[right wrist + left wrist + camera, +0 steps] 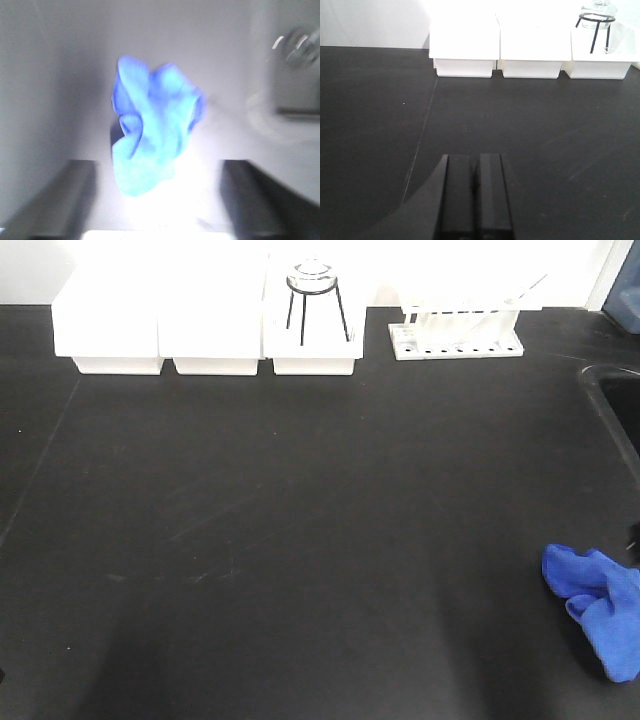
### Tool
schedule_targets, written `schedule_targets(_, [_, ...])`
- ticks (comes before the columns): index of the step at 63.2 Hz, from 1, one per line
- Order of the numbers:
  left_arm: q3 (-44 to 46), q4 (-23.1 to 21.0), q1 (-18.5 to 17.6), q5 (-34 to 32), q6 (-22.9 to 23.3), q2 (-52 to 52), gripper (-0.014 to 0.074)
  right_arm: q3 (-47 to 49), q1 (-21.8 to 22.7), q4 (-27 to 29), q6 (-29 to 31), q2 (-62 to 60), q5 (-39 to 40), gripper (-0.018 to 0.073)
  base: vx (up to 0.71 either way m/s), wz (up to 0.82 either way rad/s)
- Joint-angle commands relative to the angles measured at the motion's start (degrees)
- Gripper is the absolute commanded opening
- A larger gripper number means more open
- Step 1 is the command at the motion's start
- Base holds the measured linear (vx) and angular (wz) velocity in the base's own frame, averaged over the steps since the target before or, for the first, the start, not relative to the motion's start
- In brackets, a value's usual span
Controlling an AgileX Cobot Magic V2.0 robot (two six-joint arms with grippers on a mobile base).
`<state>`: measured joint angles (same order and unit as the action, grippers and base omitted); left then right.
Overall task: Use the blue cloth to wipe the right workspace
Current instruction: 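Close the right gripper on the blue cloth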
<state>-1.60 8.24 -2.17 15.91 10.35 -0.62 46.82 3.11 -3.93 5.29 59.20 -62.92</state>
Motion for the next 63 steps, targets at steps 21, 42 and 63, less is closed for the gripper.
schedule_targets(21, [-1.7,0.1,-0.3,-4.5,0.5,-0.9,-0.0006,-14.4,0.1,-2.2,0.2,3.8,24.2,0.0586,0.00,0.00])
schedule_targets(42, [-1.7,0.1,-0.3,-4.5,0.5,-0.9,-0.0006,-14.4,0.1,-3.9,-1.0,14.0,29.8,0.0586,0.00,0.00])
schedule_targets(63, [-1.7,0.1,-0.3,-4.5,0.5,-0.9,-0.0006,-14.4,0.1,-4.1,-1.5,21.7,32.7,0.0458,0.00,0.00])
